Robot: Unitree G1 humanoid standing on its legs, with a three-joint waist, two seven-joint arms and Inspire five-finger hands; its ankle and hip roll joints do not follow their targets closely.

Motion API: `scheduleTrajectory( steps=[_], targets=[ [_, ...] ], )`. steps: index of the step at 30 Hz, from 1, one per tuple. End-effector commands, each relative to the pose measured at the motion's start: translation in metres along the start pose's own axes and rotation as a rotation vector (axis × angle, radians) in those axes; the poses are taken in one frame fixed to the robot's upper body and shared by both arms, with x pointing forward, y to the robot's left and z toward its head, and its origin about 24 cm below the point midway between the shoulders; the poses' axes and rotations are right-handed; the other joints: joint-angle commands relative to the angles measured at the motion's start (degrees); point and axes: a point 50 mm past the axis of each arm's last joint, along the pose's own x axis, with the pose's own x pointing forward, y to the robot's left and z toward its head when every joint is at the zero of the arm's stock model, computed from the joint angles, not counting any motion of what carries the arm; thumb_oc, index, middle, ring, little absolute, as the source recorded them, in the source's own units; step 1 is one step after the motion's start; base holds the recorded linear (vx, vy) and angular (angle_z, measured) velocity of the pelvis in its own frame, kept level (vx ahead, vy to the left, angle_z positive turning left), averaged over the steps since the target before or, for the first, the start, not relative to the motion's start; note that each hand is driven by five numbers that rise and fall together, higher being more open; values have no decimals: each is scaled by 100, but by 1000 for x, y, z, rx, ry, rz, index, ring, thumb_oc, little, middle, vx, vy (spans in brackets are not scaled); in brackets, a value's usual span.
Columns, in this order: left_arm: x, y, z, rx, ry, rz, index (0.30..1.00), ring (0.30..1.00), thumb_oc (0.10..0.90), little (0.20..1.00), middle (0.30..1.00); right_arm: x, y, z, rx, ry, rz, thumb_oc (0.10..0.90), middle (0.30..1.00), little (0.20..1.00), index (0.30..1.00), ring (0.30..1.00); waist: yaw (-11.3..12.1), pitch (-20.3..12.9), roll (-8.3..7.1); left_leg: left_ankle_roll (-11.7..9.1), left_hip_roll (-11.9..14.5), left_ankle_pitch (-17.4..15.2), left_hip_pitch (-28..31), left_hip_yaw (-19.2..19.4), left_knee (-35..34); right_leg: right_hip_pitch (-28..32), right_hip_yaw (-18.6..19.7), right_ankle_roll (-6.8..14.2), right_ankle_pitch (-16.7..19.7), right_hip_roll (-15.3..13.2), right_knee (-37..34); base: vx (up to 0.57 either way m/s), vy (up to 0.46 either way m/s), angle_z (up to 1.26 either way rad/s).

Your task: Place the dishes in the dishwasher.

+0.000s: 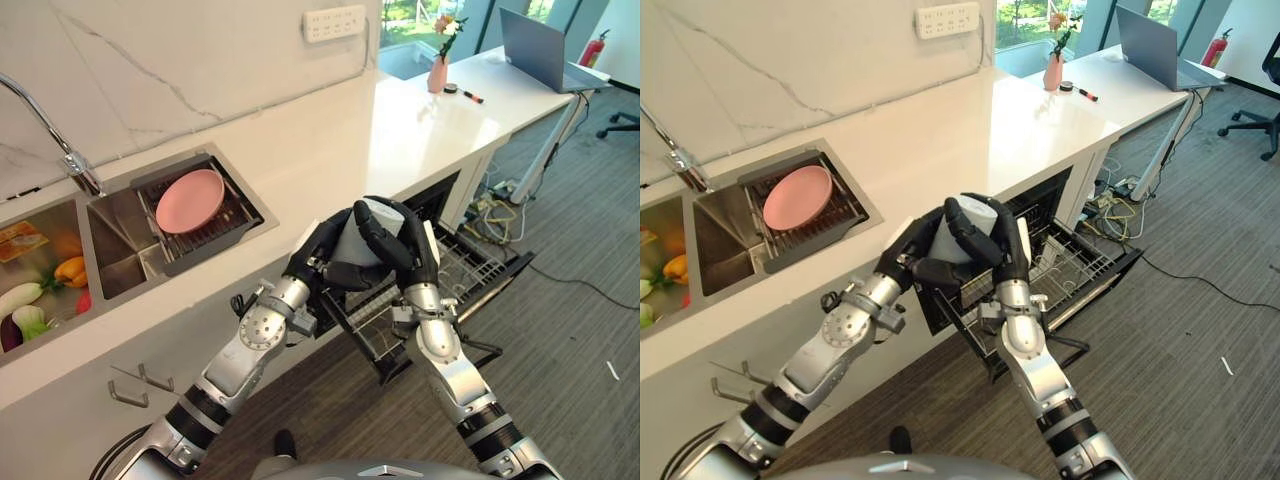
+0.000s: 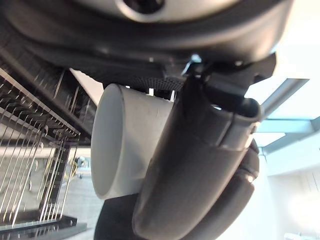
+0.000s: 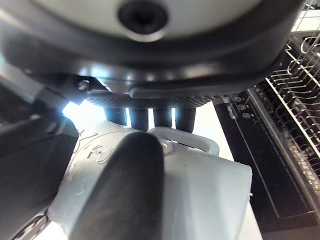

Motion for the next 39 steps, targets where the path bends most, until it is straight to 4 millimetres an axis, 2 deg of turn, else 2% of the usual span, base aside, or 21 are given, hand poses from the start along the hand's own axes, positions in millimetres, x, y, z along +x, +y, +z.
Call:
scheduleTrajectory(
  steps=[1,4,6,9,11,14,16,18,20,22,25,27,28,29,30,31,33,35,36,37,39],
  targets=[
    [-6,-30,39,-267,-212,-262,900,900,800,900,900,41,-70,45,171,-162,-468,400,300,300,300,300,166,-204,129,-15,111,-597,617,201,24,-175,155,52,-42,-81,79,0,0,0],
    [-16,3,67,80,-354,-106,900,900,800,900,900,38,-76,39,166,-146,-476,400,300,300,300,300,209,-211,118,-29,121,-614,649,193,24,-146,172,35,-68,-71,79,16,-2,-3],
    [-28,20,93,468,-526,67,900,900,800,900,900,33,-81,37,167,-166,-512,400,300,300,300,300,278,-214,61,-58,140,-617,667,181,24,-113,148,32,-105,-59,79,37,-23,-1],
    [-31,22,99,618,-595,144,900,900,800,900,900,29,-82,37,163,-176,-515,400,300,300,300,300,283,-214,26,-70,148,-613,685,190,24,-107,126,37,-111,-50,79,23,-13,5],
    [-33,20,101,617,-607,136,900,900,800,900,900,29,-84,37,152,-177,-521,400,300,300,300,300,286,-221,17,-69,148,-613,686,191,24,-103,114,42,-110,-52,79,0,0,0],
    [-31,20,84,316,-492,65,900,900,800,900,900,29,-93,33,36,-141,-518,400,300,300,300,300,256,-224,16,-57,143,-612,692,215,24,-98,110,45,-96,-66,79,0,0,0],
    [-30,20,82,305,-477,55,900,900,800,900,900,28,-98,26,-22,-110,-520,400,300,300,300,300,252,-220,24,-53,143,-617,691,215,24,-100,120,43,-98,-66,79,0,0,0],
    [-28,20,79,360,-466,49,900,900,800,900,900,22,-111,7,-65,-15,-554,400,300,300,300,300,265,-171,22,-57,144,-597,649,188,24,-118,103,44,-100,-66,79,0,0,0],
    [-28,21,78,441,-471,67,900,900,800,900,900,20,-121,-1,-97,30,-592,400,300,300,300,300,297,-131,12,-63,147,-590,603,167,24,-140,77,49,-114,-62,79,-8,-29,2],
    [-28,21,78,443,-472,68,900,900,800,900,900,20,-122,-1,-97,29,-593,400,300,300,300,300,298,-131,13,-64,146,-588,598,164,24,-142,74,48,-115,-62,79,-1,-7,3],
    [-32,21,87,745,-570,149,900,900,800,900,900,24,-143,2,-138,16,-713,400,300,300,300,300,384,11,11,-95,152,-522,396,95,24,-301,31,78,-104,-71,79,-63,-50,6],
    [-33,19,90,806,-594,148,900,900,800,900,900,25,-146,6,-151,0,-728,400,300,300,300,300,398,40,22,-102,153,-505,350,81,24,-340,24,85,-97,-74,79,-43,-16,11],
    [-34,7,97,835,-631,37,900,900,800,900,900,28,-159,17,-202,-36,-783,400,300,300,300,300,413,65,67,-110,145,-492,281,37,24,-363,-33,90,-104,-71,79,-36,-13,17],
    [-34,7,97,835,-631,37,900,900,800,900,900,28,-159,17,-202,-36,-783,400,300,300,300,300,413,65,67,-110,145,-492,281,37,24,-363,-33,90,-104,-71,79,-14,-4,19],
    [-34,4,96,776,-613,-2,900,900,800,900,900,29,-162,20,-209,-39,-792,400,300,300,300,300,398,59,81,-106,142,-492,281,39,24,-358,-40,92,-107,-71,79,2,10,10],
    [-29,2,85,538,-514,-83,900,900,800,900,900,30,-163,21,-213,-37,-795,400,300,300,300,300,379,60,109,-101,139,-493,286,41,24,-351,-47,92,-105,-77,79,-1,18,13],
    [-24,-5,41,-57,-256,-174,900,900,800,900,900,37,-158,22,-230,-15,-739,400,300,300,300,300,292,80,145,-87,136,-492,312,86,24,-355,-12,76,-77,-84,79,-4,11,4],
    [-25,-14,28,-289,-166,-259,900,900,800,900,900,45,-151,20,-227,13,-690,400,300,300,300,300,238,97,191,-83,146,-503,336,125,24,-363,40,58,-69,-67,79,0,0,0],
    [-28,-5,34,-230,-182,-249,900,900,800,900,900,47,-151,19,-234,21,-673,400,300,300,300,300,227,101,205,-89,159,-514,354,153,24,-366,74,50,-67,-68,79,-4,17,-5],
    [-31,5,45,-74,-224,-223,900,900,800,900,900,46,-154,15,-236,40,-673,400,300,300,300,300,235,92,209,-95,164,-520,367,153,24,-361,89,48,-74,-66,79,15,7,-13],
    [-40,30,76,436,-308,-113,900,900,800,900,900,39,-162,9,-247,60,-682,400,300,300,300,300,303,55,188,-123,189,-537,405,140,24,-316,101,33,-113,-51,79,33,-20,-22]
  ],
)
